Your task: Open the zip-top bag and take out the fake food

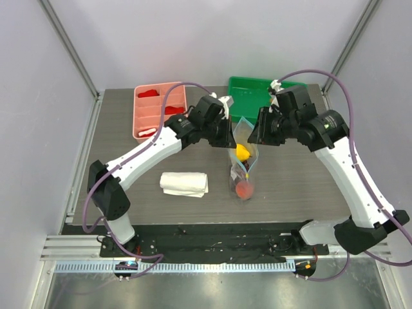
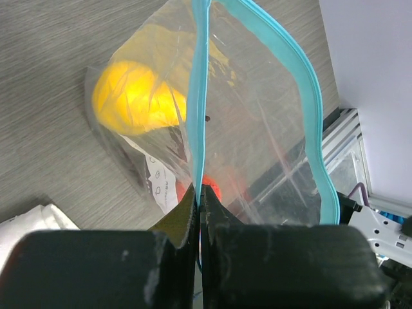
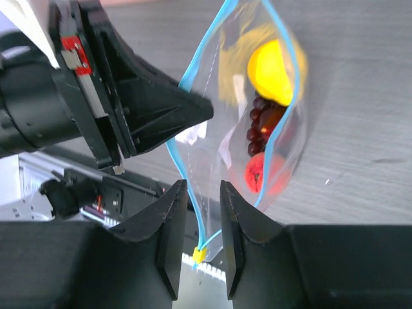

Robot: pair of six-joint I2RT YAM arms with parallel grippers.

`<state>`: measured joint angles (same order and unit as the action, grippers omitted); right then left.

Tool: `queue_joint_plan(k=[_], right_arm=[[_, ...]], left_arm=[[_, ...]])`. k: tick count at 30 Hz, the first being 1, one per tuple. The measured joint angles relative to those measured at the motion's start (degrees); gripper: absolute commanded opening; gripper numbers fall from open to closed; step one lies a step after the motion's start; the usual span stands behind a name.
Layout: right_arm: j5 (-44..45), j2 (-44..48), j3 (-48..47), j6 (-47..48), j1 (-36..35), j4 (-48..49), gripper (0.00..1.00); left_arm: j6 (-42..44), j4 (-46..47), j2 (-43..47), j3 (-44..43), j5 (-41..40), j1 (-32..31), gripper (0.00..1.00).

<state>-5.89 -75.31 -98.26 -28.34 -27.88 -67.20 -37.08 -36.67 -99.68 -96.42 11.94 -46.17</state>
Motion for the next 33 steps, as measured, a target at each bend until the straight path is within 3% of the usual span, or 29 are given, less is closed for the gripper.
queue_joint_plan(k=[14, 20, 33], right_arm=[[1.6, -7.5, 10.8, -6.8, -4.7, -0.1, 0.35], [5.4, -9.1, 17.9, -8.3, -4.9, 2.1, 0.46], [10.3, -11.0, 30.2, -6.7, -6.1, 16.8, 0.71]], left_arm=[[0.0, 0.0, -0.5, -0.2, -0.2, -1.1, 0.00], [0.0, 0.0, -0.5, -0.2, -0.4, -1.4, 0.00], [1.4, -0.3, -0.4, 4.0, -1.6, -1.4, 0.00]])
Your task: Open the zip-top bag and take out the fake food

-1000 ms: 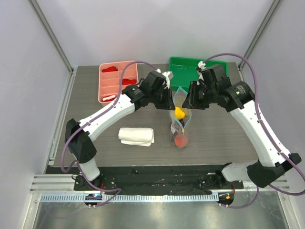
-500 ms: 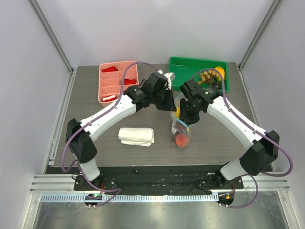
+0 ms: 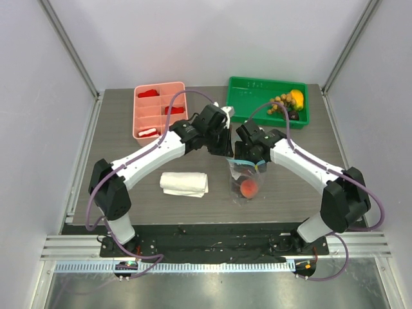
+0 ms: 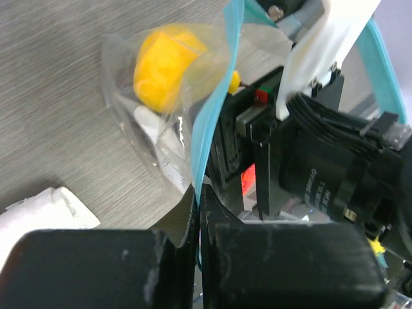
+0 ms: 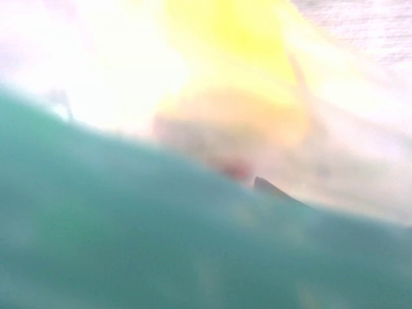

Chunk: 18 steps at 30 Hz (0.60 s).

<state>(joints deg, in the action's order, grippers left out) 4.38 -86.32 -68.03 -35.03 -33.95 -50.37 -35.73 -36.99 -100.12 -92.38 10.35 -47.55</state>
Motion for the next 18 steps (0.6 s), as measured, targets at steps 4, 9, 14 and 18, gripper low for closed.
queue_joint_plan(k=[4, 9, 14, 18], right_arm=[[2.8, -0.6, 3.2, 1.3, -0.1, 4.5, 0.70], [5.3, -2.0, 7.4, 2.4, -0.1, 11.0, 0.56], [7.2, -2.3, 9.2, 3.2, -0.1, 14.1, 0.28], [8.0, -0.6, 8.7, 3.4, -0.1, 13.2, 0.18]], left_arm=[[0.3, -0.1, 0.2, 1.6, -0.3, 0.0, 0.00], [0.4, 0.1, 0.5, 3.3, -0.3, 0.0, 0.00], [0.5, 0.1, 0.5, 4.2, -0.8, 0.0, 0.00], [0.5, 0.1, 0.5, 4.2, -0.9, 0.0, 0.00]])
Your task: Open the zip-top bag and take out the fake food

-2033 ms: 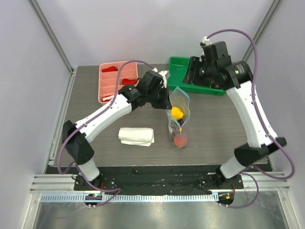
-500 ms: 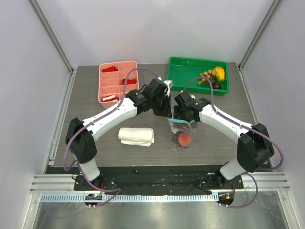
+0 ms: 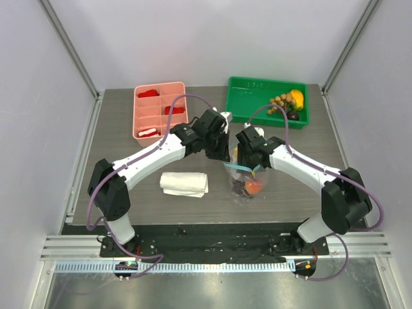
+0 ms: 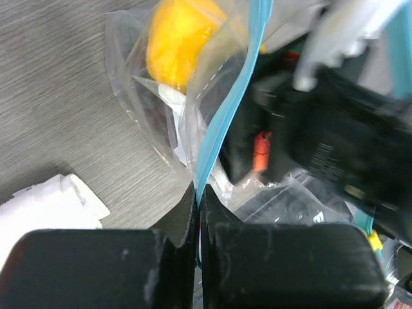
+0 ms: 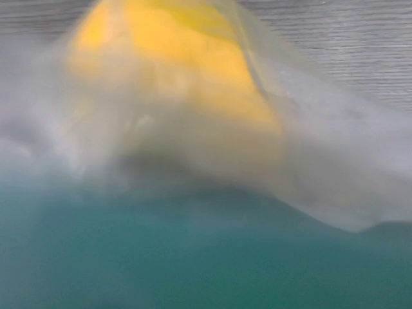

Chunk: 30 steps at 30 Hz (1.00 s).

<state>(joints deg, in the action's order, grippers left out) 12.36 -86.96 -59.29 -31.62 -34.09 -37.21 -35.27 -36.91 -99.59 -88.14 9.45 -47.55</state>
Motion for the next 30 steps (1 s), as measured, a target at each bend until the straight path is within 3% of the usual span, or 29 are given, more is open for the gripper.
queue_joint_plan(k=[4, 13, 20, 30], right_arm=[[-0.6, 3.9, -5.0, 0.0, 0.0, -6.1, 0.12], [-1.4, 12.6, -26.1, 0.3, 0.3, -15.3, 0.11], [0.4, -1.7, -46.2, 3.8, 7.9, -12.9, 0.12], [0.9, -24.1, -48.2, 7.5, 21.9, 0.8, 0.17]], left_arm=[[0.0, 0.0, 0.0, 0.1, 0.0, 0.1, 0.00], [0.0, 0.1, 0.0, 0.2, 0.6, 1.6, 0.00], [0.0, 0.0, 0.0, 0.2, 1.0, 1.8, 0.00], [0.0, -0.3, 0.0, 0.0, 1.1, 1.8, 0.00]])
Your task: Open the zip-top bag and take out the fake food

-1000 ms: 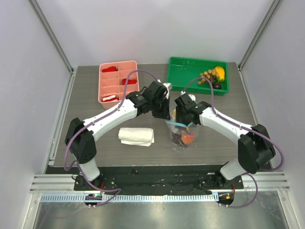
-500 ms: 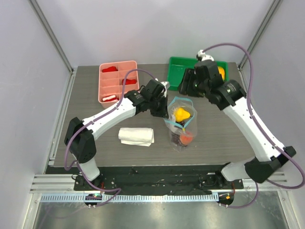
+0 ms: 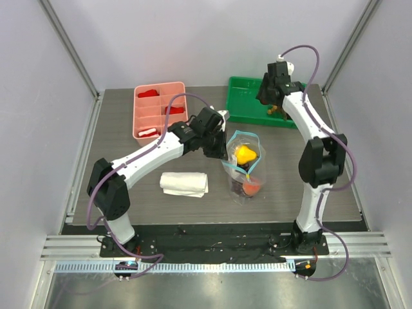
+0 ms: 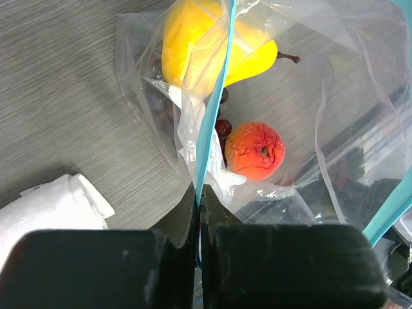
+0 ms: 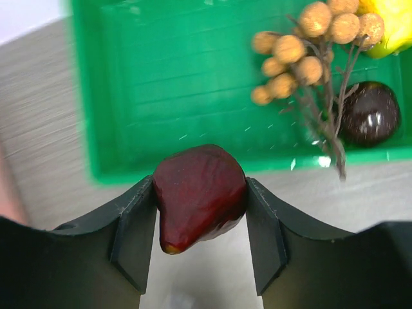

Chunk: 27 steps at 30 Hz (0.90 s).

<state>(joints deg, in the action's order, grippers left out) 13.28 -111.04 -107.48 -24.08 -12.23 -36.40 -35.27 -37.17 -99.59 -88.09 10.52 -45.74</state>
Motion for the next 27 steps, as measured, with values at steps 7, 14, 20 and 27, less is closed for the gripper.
queue_joint_plan(k=[7, 14, 20, 27], right_arm=[[-0.8, -16.2, -4.9, 1.2, 3.8, 3.5, 0.30], [-2.5, -24.9, -13.0, 2.2, 3.5, 1.8, 0.81], [-2.9, -26.0, -21.6, 2.8, 3.3, -3.4, 0.88], [-3.3, -13.6, -15.4, 0.3, 2.6, -12.4, 0.87]], left_arm=[[-0.2, 0.0, 0.0, 0.0, -0.1, 0.0, 0.00], [-0.3, -0.2, 0.0, 0.0, -0.5, 0.0, 0.00], [-0.2, -0.9, 0.0, -1.0, -0.7, 0.0, 0.00], [-0.2, -0.9, 0.0, -1.3, -1.0, 0.0, 0.00]])
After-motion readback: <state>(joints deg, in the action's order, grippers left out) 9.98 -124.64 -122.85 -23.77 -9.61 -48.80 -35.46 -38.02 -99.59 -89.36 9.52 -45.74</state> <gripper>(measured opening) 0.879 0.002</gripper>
